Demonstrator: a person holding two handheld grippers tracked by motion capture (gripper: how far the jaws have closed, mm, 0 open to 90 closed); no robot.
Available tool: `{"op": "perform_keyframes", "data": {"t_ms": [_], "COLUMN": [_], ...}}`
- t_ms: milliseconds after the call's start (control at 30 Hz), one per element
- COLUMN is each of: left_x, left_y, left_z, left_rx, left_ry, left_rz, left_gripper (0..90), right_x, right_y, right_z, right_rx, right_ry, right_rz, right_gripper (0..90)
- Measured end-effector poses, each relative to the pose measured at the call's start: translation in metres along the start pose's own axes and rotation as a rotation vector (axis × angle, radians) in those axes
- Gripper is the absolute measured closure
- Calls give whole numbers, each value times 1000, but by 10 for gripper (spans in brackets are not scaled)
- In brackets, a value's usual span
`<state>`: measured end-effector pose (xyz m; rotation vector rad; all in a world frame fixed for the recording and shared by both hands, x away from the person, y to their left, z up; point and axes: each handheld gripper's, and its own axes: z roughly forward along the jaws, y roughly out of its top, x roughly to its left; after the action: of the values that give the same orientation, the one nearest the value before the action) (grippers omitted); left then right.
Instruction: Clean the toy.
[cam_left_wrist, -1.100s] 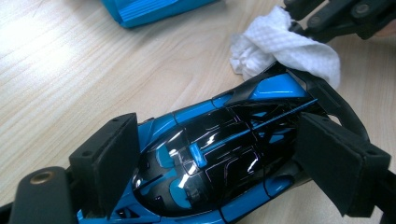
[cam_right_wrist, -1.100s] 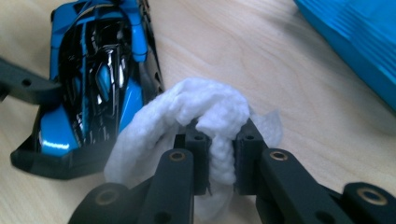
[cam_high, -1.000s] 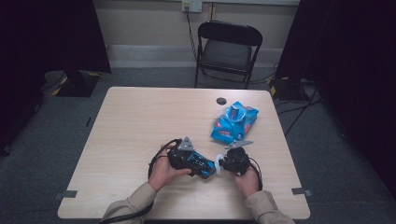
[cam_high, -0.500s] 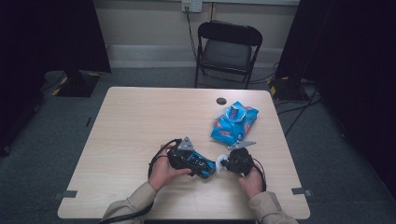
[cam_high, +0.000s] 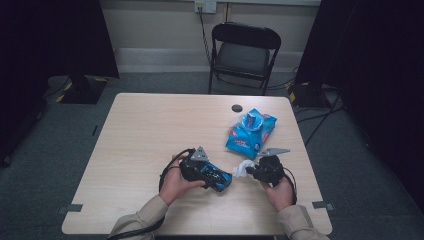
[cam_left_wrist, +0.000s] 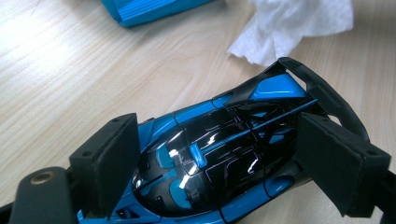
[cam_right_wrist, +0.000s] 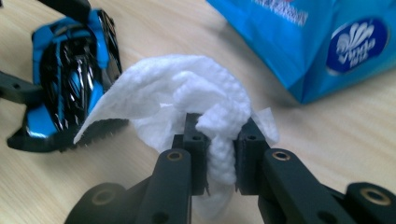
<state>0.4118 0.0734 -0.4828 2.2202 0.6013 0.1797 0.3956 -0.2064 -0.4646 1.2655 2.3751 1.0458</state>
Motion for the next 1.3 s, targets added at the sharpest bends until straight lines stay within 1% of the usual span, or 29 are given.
{"op": "perform_keyframes", "data": {"t_ms": [67,200,300,400,467,567,633,700,733,767,833,867,933,1000,1067,1133,1167,1200,1233,1267,1300], "left_x": [0,1,1,1,2,2,2,2,3,3,4,4,3,2,2,3,3,3,4,4,4], "left_y": [-1,1,1,2,2,3,2,1,1,1,1,0,-2,-5,-7,-9,-10,-10,-11,-12,-12], "left_z": [0,-1,-1,-3,-5,-7,-9,-11,-13,-15,-19,-20,-20,-20,-21,-21,-21,-21,-20,-20,-20], "left_rx": [-7,4,3,14,11,4,13,11,12,15,12,7,20,26,39,39,43,43,42,44,46], "left_ry": [-2,-6,-9,-9,-17,-19,-20,-19,-13,-10,-4,-6,-11,-11,-13,-9,-13,-4,-6,-7,1], "left_rz": [-1,4,16,14,11,14,17,14,19,17,11,5,8,4,0,-9,-9,-12,-15,-14,-13], "left_gripper": [142,149,166,178,183,188,188,188,188,189,189,189,189,191,194,197,197,199,199,198,198], "right_x": [1,3,6,10,11,12,14,14,15,17,18,19,19,21,23,25,26,27,28,29,30], "right_y": [6,20,30,41,47,53,57,60,61,64,65,66,67,68,69,68,68,68,68,68,67], "right_z": [-2,-1,6,14,20,28,35,40,43,48,50,54,58,64,69,74,76,78,79,80,80], "right_rx": [-12,-30,-39,-36,-34,-28,-18,-14,-14,-9,-5,0,4,13,24,29,34,40,44,48,50], "right_ry": [5,-7,3,5,10,10,3,10,11,15,15,16,15,26,27,29,32,38,39,38,47], "right_rz": [-2,-8,-1,-15,-18,-12,-20,-13,-15,-14,-14,-19,-19,-18,-17,-22,-18,-19,-22,-24,-27], "right_gripper": [785,778,777,777,777,773,766,766,766,766,766,765,762,757,748,737,728,710,688,681,673]}}
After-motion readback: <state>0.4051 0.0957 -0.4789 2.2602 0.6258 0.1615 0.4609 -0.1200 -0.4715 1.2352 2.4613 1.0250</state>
